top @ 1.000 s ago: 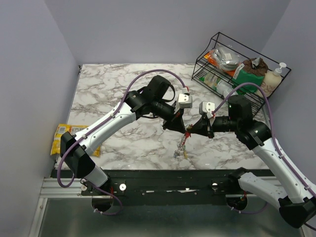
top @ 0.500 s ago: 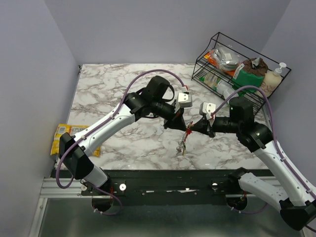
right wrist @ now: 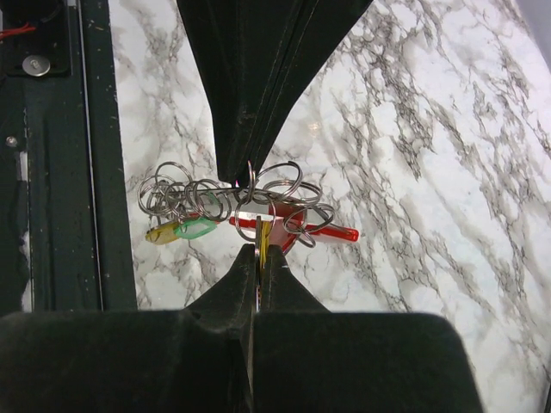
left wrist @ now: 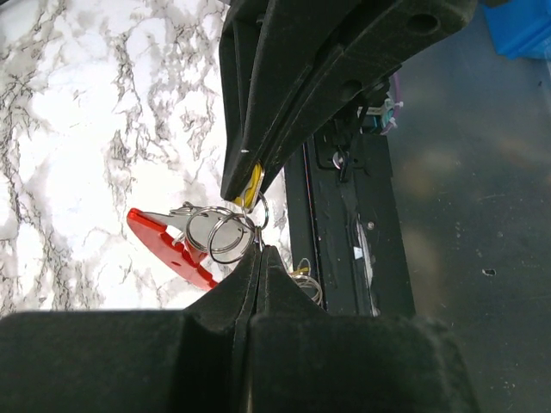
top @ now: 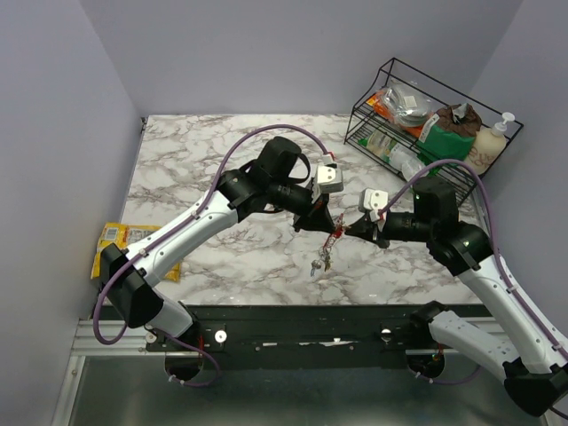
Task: Remove the keys from the keyring
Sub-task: Remove the key from the keyring.
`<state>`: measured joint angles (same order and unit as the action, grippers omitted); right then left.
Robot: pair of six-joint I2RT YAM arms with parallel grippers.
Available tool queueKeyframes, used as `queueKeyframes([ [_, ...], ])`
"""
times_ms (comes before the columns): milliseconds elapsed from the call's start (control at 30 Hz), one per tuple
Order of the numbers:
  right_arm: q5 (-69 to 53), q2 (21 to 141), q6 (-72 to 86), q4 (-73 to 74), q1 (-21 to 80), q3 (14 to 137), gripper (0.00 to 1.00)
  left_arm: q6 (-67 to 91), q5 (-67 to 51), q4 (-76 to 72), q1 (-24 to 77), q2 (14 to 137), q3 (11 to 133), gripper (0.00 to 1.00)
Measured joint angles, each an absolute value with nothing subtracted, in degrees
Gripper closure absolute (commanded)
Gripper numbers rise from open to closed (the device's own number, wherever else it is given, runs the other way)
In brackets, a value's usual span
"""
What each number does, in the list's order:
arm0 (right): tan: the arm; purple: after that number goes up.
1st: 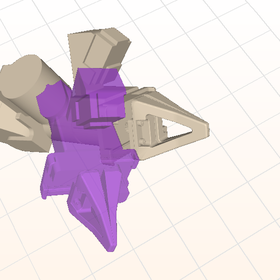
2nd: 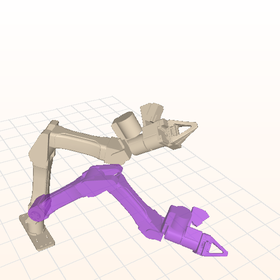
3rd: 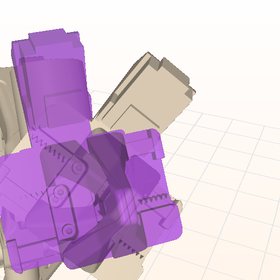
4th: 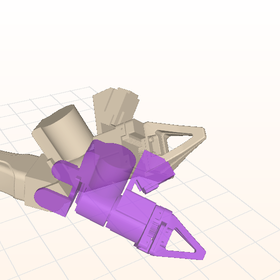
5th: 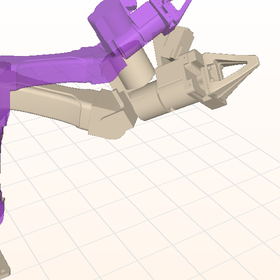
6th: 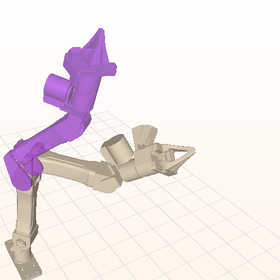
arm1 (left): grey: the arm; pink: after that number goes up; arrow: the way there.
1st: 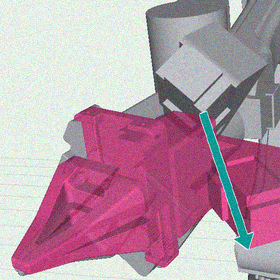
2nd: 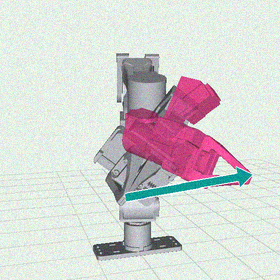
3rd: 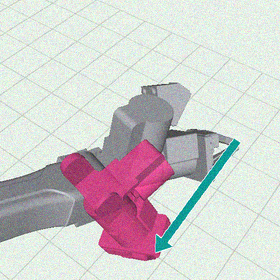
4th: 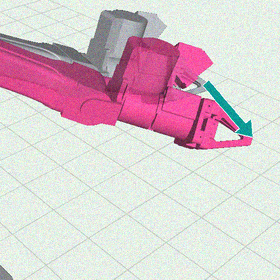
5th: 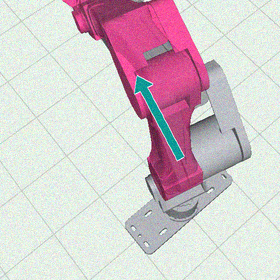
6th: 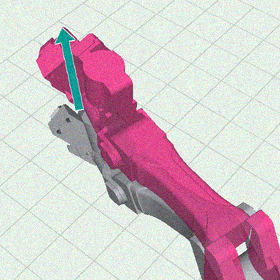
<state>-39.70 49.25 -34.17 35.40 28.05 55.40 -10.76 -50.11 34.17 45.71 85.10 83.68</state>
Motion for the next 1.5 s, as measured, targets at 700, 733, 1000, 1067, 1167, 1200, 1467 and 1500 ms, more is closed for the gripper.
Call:
queueKeyframes([
  [700, -39.22, 50.33, -38.0, 37.21, 34.15, 53.93, 0.95, -12.19, -53.65, 37.87, 45.34, 84.51, 83.44, 1.0],
  [733, -39.0, 50.52, -38.11, 37.34, 34.65, 53.93, 0.96, -12.4, -54.04, 38.33, 45.34, 84.51, 83.44, 1.0],
  [1000, -38.41, 51.48, -38.63, 38.19, 37.08, 54.15, 0.96, -14.59, -56.86, 41.3, 45.32, 84.95, 83.53, 1.0],
  [1067, -38.41, 51.48, -38.65, 39.48, 37.19, 54.74, 0.96, -15.4, -57.95, 42.15, 45.32, 85.6, 83.72, 1.0],
  [1167, -38.44, 51.44, -38.89, 40.97, 37.21, 56.42, 0.96, -16.67, -59.48, 43.64, 45.32, 86.76, 84.23, 1.0],
  [1200, -38.44, 51.4, -38.96, 41.34, 37.23, 57.1, 0.96, -17.28, -60.01, 44.47, 45.32, 87.35, 84.66, 1.0],
  [1467, -38.46, 49.58, -39.44, 43.2, 37.45, 58.48, 0.96, -21.04, -62.35, 47.35, 45.63, 88.95, 86.87, 1.0],
  [1500, -38.46, 49.43, -39.53, 43.31, 37.47, 58.57, 0.96, -21.56, -62.41, 47.72, 45.93, 88.97, 87.11, 1.0],
])
